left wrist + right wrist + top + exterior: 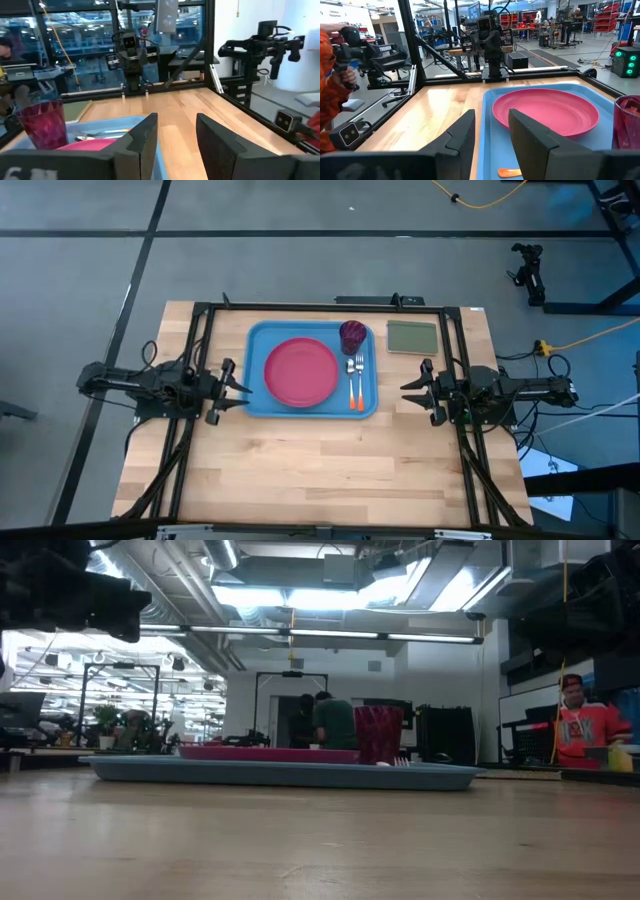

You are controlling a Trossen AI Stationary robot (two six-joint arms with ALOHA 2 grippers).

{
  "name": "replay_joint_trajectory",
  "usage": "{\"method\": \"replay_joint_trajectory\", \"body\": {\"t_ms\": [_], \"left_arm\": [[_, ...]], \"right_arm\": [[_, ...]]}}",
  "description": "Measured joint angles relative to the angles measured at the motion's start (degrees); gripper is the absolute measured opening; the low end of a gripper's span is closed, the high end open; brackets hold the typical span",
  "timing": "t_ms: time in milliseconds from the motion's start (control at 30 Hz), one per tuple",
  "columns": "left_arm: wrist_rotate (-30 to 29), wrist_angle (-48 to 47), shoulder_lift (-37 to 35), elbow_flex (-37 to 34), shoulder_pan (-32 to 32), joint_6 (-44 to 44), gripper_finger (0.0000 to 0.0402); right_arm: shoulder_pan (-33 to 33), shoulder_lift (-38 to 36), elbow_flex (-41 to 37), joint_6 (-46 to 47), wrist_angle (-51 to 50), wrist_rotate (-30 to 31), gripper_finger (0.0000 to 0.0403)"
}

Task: Pick and place plate/cup/fork/spoon on tray
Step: Return to Home Position

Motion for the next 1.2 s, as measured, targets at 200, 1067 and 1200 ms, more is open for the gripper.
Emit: {"method": "replay_joint_trajectory", "body": {"t_ms": [200,1067,1200], "left_arm": [[-2.8,-5.8,-1.8,0.0,0.0,-1.9,0.0127],[-5.1,-6.7,-1.2,0.0,0.0,-1.0,0.0127],[-5.1,-6.7,-1.2,0.0,0.0,-1.0,0.0127]], "right_arm": [[0.0,0.0,0.0,0.0,0.0,0.0,0.0124],[0.0,0.1,0.0,0.0,0.0,0.0,0.0124],[0.0,0.1,0.0,0.0,0.0,0.0,0.0124]]}}
